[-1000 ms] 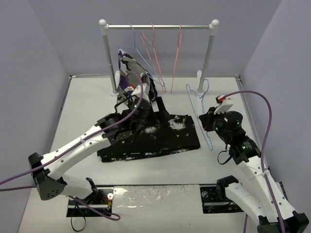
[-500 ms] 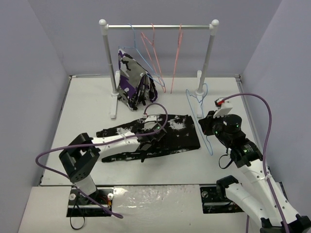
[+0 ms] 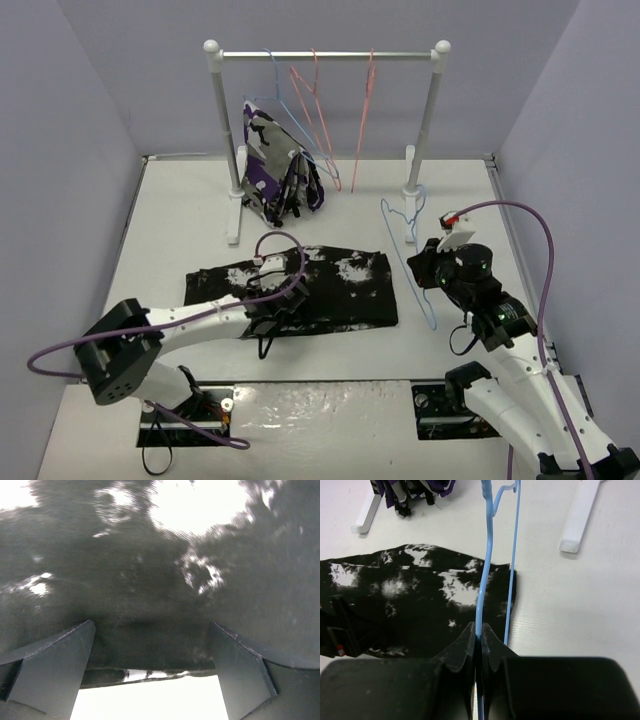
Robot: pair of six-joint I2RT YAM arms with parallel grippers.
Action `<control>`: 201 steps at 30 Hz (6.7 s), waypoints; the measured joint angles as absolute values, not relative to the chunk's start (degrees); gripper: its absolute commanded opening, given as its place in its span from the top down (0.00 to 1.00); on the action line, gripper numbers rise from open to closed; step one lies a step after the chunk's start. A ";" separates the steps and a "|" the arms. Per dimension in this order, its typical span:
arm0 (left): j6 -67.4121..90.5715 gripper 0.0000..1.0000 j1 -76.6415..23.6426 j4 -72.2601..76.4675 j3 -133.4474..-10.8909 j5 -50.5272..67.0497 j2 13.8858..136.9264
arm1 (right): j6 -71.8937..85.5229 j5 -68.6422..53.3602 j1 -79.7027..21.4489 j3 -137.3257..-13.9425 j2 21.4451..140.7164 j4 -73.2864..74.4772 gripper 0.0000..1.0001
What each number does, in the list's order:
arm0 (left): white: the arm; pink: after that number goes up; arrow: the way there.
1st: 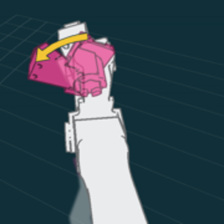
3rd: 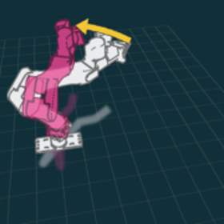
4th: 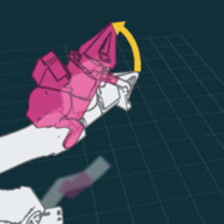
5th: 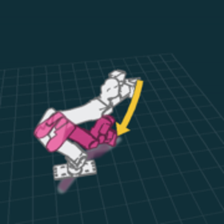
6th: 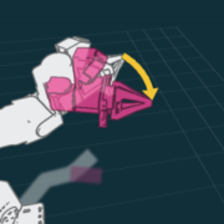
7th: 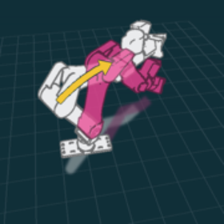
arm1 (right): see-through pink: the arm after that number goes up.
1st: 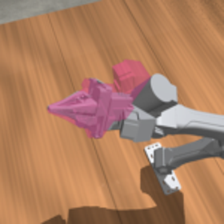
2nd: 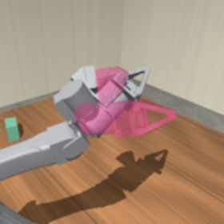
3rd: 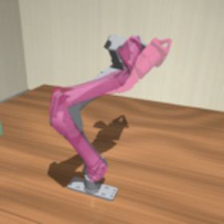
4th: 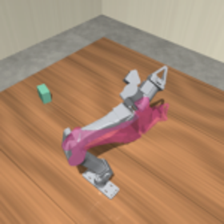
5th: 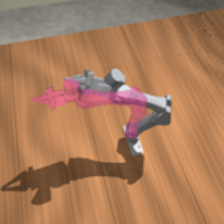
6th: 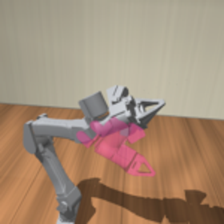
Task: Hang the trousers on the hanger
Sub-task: Pick up the hanger from the clothesline, then place the trousers on the hanger.
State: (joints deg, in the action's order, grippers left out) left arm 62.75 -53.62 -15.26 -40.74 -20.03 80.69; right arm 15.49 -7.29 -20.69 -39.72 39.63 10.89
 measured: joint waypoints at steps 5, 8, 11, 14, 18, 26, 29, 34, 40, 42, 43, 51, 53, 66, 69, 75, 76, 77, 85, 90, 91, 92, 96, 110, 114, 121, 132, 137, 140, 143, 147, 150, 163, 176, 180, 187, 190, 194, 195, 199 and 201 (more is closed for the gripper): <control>63.42 0.04 -49.55 -20.23 -36.04 -20.60 73.70 | 16.28 -7.31 -20.73 -38.67 39.53 10.95 1.00; 62.51 0.04 -46.14 -23.45 -34.83 -21.04 70.49 | 16.66 -7.31 -20.73 -38.61 39.53 10.87 1.00; 60.23 0.04 -43.68 -25.83 -35.11 -21.95 67.63 | 16.99 -7.29 -20.73 -38.25 39.58 10.49 1.00; 56.76 0.04 -43.97 -27.73 -39.07 -22.07 67.92 | 17.60 -7.07 -20.73 -37.63 39.59 10.43 1.00; 52.77 0.06 -49.99 -26.93 -50.20 -21.79 73.69 | 18.51 -6.24 -20.73 -36.65 39.59 10.25 1.00; 48.44 0.11 -60.21 -18.51 -65.10 -17.24 91.89 | 21.14 -3.80 -20.80 -35.16 39.59 10.05 1.00; 47.36 0.12 -61.91 -17.69 -68.25 -15.84 98.58 | 21.94 -2.77 -20.84 -34.80 39.22 9.90 1.00; 46.67 0.12 -62.87 -15.70 -70.89 -13.72 106.86 | 23.04 -0.87 -20.84 -32.84 37.47 9.71 1.00; 45.58 0.12 -64.02 -16.36 -75.14 -13.63 110.03 | 23.80 -0.16 -20.84 -31.92 36.68 9.72 1.00; 45.58 0.12 -64.89 -16.10 -76.68 -13.54 110.81 | 23.96 -0.16 -20.84 -31.92 36.63 9.72 1.00; 45.59 0.12 -65.34 -16.07 -77.18 -13.53 111.13 | 24.00 -0.16 -20.84 -31.92 36.62 9.72 1.00; 47.08 0.15 -66.96 -17.07 -77.64 -14.59 112.66 | 24.03 -0.15 -20.84 -31.90 36.51 9.70 1.00; 47.73 0.24 -66.96 -17.53 -77.94 -14.83 112.80 | 24.03 -0.16 -20.84 -31.89 36.51 9.70 1.00; 51.50 0.93 -66.46 -19.58 -78.05 -16.80 113.47 | 23.99 -1.41 -20.88 -31.33 36.51 9.59 1.00; 51.56 0.99 -66.14 -19.27 -77.58 -16.51 113.10 | 23.93 -2.43 -21.02 -31.30 36.53 9.20 1.00; 51.80 1.00 -63.28 -13.81 -70.40 -11.31 107.30 | 22.94 -8.59 -21.06 -30.63 36.95 6.51 1.00; 51.80 1.00 -62.54 -13.15 -68.96 -10.27 105.57 | 22.69 -9.64 -21.06 -30.55 37.13 5.99 1.00; 51.75 1.00 -61.92 -12.93 -68.20 -9.62 103.99 | 22.51 -10.50 -21.06 -30.52 37.34 5.44 1.00; 50.51 1.00 -59.66 -10.03 -68.21 -8.43 95.91 | 21.09 -14.77 -21.06 -30.50 40.05 0.90 1.00; 50.15 1.00 -59.66 -7.58 -69.36 -7.30 95.46 | 20.73 -15.84 -21.06 -30.50 41.16 -0.28 1.00; 50.14 1.00 -59.66 -7.15 -69.53 -7.12 95.58 | 20.72 -16.04 -21.06 -30.50 41.28 -0.64 1.00; 50.13 1.00 -59.66 -6.72 -69.71 -6.95 95.72 | 20.71 -16.24 -21.06 -30.50 41.40 -1.00 1.00; 49.82 1.00 -59.66 -5.75 -71.92 -6.92 97.24 | 20.71 -17.00 -21.06 -30.50 41.56 -1.63 1.00; 47.88 1.00 -59.04 -2.37 -80.03 -9.04 103.34 | 20.80 -18.09 -21.06 -30.39 39.48 -2.24 1.00; 47.92 1.00 -58.69 -1.16 -80.14 -10.53 104.97 | 20.83 -18.14 -21.06 -30.36 38.97 -1.73 1.00; 47.96 1.00 -58.32 2.08 -80.14 -12.92 105.56 | 20.99 -18.15 -21.06 -28.85 38.09 -1.32 1.00; 48.45 0.64 -58.06 8.75 -79.28 -13.17 105.56 | 20.99 -18.13 -21.06 -27.40 37.71 -1.70 1.00; 47.61 0.39 -58.06 10.19 -78.38 -12.95 105.54 | 21.04 -17.32 -21.04 -27.35 37.76 -1.28 1.00; 46.44 0.35 -57.94 9.62 -77.76 -12.47 105.49 | 21.12 -17.21 -21.06 -27.03 37.76 -1.06 1.00; 45.35 0.37 -57.78 9.16 -75.73 -11.89 103.77 | 21.04 -17.18 -21.06 -26.79 37.76 -0.99 1.00; 44.35 0.41 -57.78 8.29 -72.20 -11.45 99.53 | 20.94 -17.18 -21.06 -26.76 38.04 -1.01 1.00; 44.10 0.41 -57.78 7.82 -68.59 -11.40 94.84 | 20.91 -17.19 -21.06 -26.59 38.50 -1.03 1.00; 44.69 0.35 -57.78 6.28 -62.06 -11.97 86.21 | 20.95 -17.25 -21.06 -23.39 42.12 -3.14 1.00; 45.08 0.34 -57.78 6.04 -69.94 -9.29 93.36 | 23.03 -20.29 -21.12 -18.40 45.81 -10.34 1.00; 45.22 0.34 -57.78 5.87 -73.56 -8.78 97.31 | 23.51 -20.45 -21.12 -18.13 45.80 -11.18 1.00; 46.81 0.36 -57.78 2.53 -79.44 -9.06 103.62 | 23.99 -20.45 -21.12 -18.00 45.78 -11.64 1.00; 47.29 0.46 -57.78 1.78 -81.46 -9.45 105.79 | 23.99 -20.45 -21.12 -17.92 45.77 -11.80 1.00; 48.12 0.60 -57.78 1.46 -83.15 -10.48 107.74 | 23.99 -20.45 -21.12 -17.85 45.74 -11.83 1.00; 48.32 0.65 -57.78 1.11 -83.52 -10.84 108.03 | 23.99 -20.45 -21.12 -17.85 45.74 -11.84 1.00; 48.72 0.76 -57.78 0.04 -85.12 -12.33 108.87 | 23.99 -20.43 -21.12 -17.85 45.74 -11.84 1.00; 48.84 0.82 -57.78 -0.29 -85.50 -12.91 108.98 | 23.99 -20.43 -21.12 -17.85 45.74 -11.84 1.00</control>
